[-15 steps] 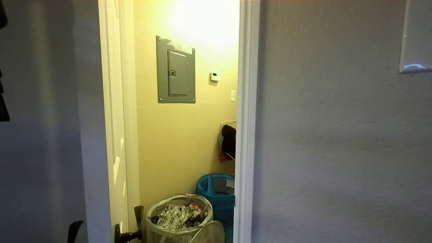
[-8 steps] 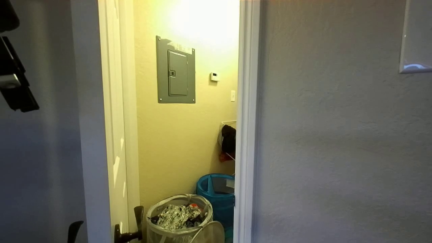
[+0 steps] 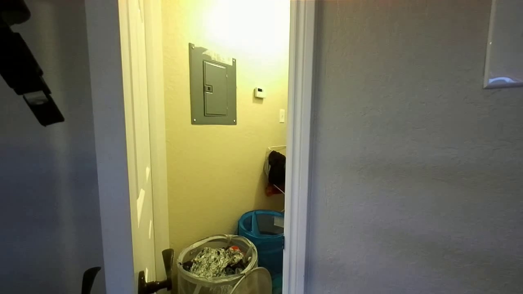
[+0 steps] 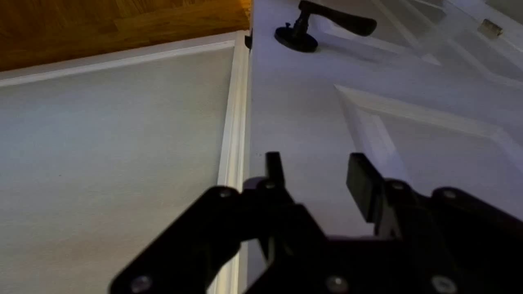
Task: Close the door.
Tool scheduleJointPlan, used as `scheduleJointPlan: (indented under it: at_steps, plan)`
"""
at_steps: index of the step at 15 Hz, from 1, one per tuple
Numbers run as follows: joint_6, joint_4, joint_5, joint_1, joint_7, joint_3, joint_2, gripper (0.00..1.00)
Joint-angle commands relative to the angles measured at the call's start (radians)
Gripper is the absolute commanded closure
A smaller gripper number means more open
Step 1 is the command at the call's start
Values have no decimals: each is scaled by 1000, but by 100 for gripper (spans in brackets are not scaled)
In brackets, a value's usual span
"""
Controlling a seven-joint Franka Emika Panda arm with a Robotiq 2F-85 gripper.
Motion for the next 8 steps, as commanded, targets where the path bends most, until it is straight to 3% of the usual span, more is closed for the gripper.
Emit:
scheduleJointPlan:
  at_steps: [1,3,5,8]
  plan:
    - [87,9,7,-2,12,2,11,84]
    - [153,11,-3,-8,6,2,19,94]
    - [207,12,-1,-12,0,0,29,97]
    - [264,16,3,-15,-9,-6,54,95]
